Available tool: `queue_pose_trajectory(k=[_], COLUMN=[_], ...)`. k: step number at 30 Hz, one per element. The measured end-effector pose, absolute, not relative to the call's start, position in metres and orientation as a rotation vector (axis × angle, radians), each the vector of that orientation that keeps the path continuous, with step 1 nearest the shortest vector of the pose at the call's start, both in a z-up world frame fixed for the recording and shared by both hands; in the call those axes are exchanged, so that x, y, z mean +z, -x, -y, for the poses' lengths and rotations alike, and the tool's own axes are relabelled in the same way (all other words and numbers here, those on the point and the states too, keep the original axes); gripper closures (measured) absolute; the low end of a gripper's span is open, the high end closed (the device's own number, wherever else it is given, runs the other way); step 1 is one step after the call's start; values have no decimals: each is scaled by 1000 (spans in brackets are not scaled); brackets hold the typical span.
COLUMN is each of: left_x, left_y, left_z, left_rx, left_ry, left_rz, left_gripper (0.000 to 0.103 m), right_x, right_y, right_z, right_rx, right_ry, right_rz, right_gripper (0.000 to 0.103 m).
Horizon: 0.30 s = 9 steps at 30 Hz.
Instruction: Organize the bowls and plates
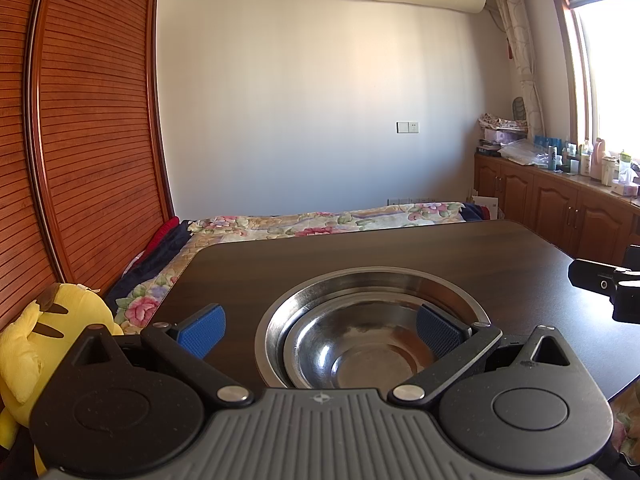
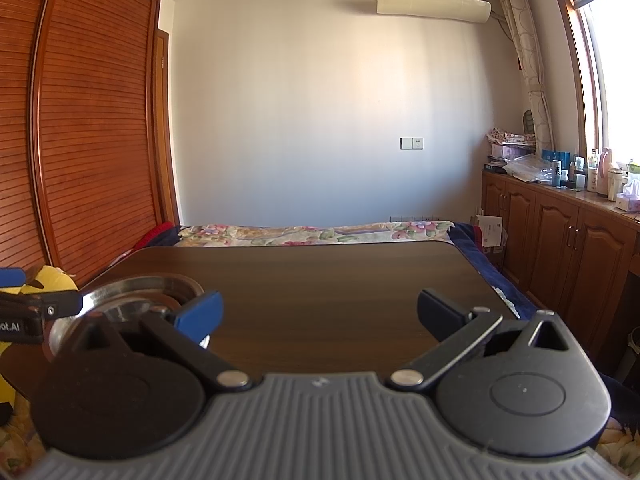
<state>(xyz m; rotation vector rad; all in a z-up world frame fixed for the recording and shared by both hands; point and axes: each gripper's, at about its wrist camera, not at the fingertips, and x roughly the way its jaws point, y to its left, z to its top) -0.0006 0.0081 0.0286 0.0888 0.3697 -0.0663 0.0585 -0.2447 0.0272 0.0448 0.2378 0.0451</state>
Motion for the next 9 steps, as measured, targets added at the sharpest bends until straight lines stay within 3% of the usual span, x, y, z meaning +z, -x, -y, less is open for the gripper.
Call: queue_pose_trajectory(k=[9], left_x=[29], left_y=[1], left_z=[-8], left_rx=[-69], left_ry=[-89], left_rz=[-369], left_gripper=[0], right_x=[27], right_y=[-59], right_z=[245], right_rx=[45], right_ry=[-45], right_rz=[-238], right_gripper=[0])
